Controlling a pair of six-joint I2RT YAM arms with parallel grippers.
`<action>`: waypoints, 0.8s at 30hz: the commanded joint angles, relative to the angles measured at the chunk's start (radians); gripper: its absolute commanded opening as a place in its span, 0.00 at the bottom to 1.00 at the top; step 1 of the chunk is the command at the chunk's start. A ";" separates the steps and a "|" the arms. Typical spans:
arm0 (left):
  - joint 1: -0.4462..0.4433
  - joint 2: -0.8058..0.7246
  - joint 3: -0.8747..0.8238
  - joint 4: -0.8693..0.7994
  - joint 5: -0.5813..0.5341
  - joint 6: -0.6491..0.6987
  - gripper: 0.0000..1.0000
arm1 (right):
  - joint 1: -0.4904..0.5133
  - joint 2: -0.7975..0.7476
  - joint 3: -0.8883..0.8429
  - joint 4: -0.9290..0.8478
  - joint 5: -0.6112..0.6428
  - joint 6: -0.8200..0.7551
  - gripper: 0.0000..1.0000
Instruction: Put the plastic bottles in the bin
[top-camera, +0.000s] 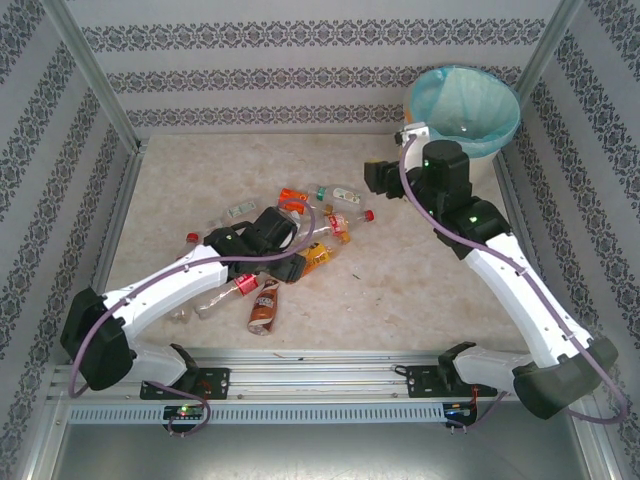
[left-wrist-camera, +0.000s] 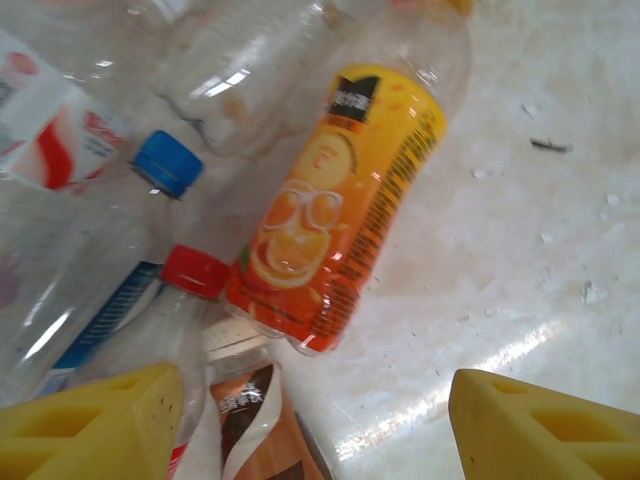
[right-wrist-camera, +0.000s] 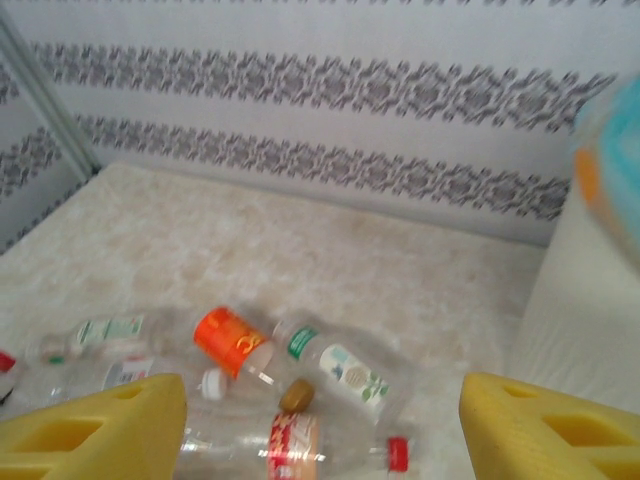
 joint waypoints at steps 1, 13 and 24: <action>0.006 0.040 0.025 0.014 0.088 0.114 0.71 | 0.010 -0.015 -0.008 0.023 0.000 0.033 0.73; 0.007 0.350 0.175 -0.034 -0.041 0.214 0.71 | 0.013 -0.104 -0.006 -0.024 0.020 0.003 0.74; 0.007 0.461 0.198 -0.016 -0.079 0.248 0.72 | 0.018 -0.213 -0.121 -0.052 0.068 0.008 0.74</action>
